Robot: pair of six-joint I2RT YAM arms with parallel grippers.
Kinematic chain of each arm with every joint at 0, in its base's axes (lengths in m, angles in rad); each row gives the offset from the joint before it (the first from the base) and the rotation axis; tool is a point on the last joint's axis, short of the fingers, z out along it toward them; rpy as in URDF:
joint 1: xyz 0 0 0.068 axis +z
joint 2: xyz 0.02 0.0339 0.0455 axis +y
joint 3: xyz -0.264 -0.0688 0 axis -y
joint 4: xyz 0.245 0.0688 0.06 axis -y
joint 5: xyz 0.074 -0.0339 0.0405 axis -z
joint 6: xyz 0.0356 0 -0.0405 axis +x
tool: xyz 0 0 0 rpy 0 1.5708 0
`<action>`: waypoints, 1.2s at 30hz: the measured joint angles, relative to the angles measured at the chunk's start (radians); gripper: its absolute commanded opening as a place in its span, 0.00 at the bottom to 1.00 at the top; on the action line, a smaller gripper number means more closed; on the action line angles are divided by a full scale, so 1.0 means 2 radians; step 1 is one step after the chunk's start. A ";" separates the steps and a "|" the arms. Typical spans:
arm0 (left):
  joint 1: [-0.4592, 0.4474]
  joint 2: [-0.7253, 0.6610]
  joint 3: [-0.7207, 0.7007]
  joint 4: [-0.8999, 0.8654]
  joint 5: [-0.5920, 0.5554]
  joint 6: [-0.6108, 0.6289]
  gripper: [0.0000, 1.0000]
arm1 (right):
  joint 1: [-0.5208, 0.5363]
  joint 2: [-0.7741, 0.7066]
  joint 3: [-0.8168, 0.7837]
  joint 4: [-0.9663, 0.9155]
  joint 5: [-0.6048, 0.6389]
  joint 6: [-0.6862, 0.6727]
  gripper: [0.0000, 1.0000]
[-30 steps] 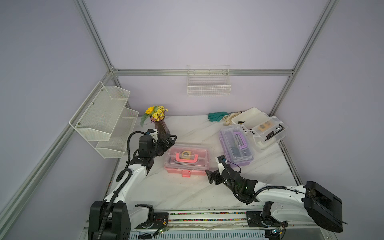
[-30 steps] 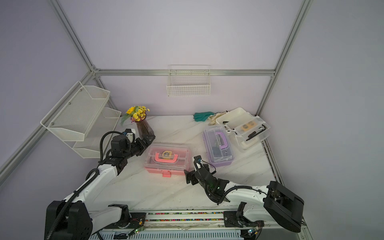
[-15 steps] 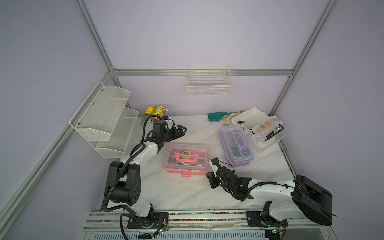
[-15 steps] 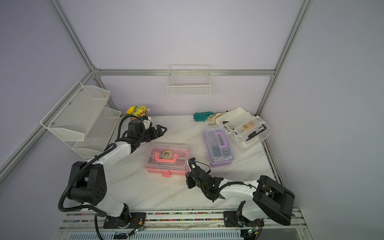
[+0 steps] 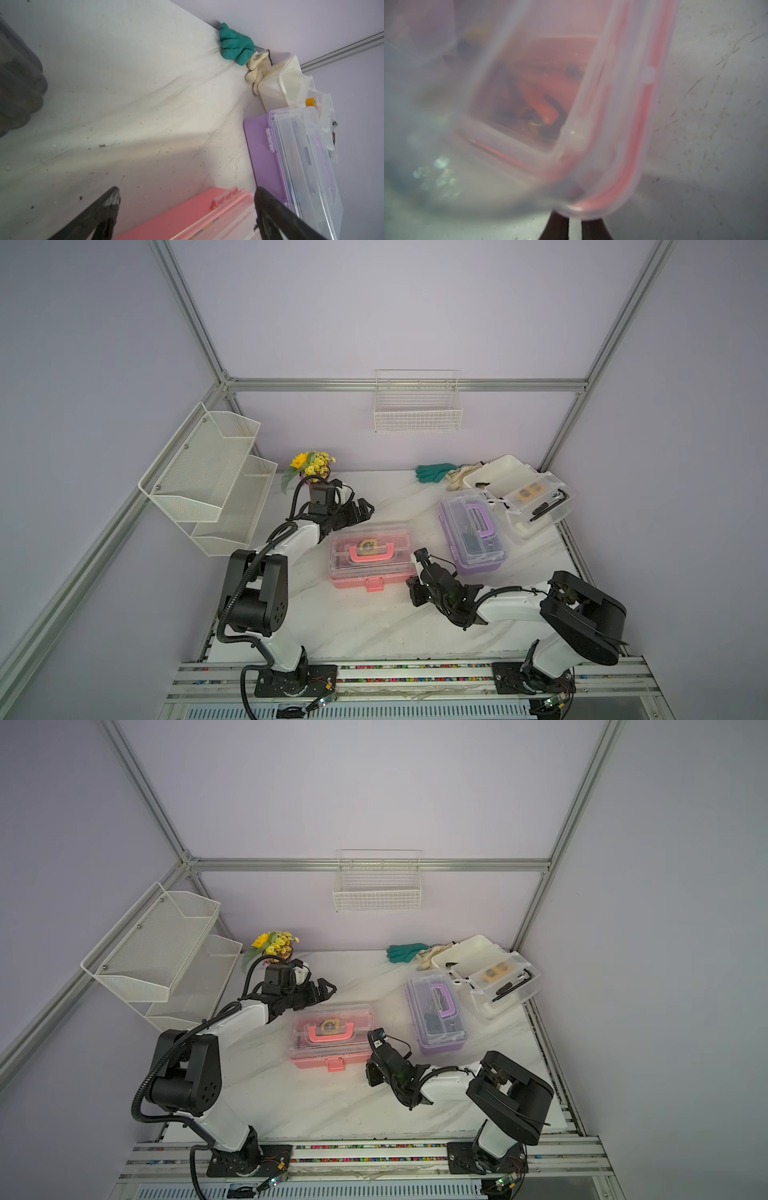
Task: Close toolboxes
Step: Adjust the toolbox at the center of the board.
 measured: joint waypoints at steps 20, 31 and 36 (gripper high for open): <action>0.001 -0.140 -0.095 -0.063 0.038 -0.028 1.00 | -0.070 0.018 0.035 0.026 -0.032 -0.071 0.38; -0.002 -0.185 -0.154 -0.094 0.064 -0.053 1.00 | -0.067 -0.018 -0.006 0.028 -0.080 -0.094 0.39; -0.001 -0.185 -0.154 -0.107 0.049 -0.050 1.00 | -0.067 0.032 0.036 0.027 -0.089 -0.118 0.39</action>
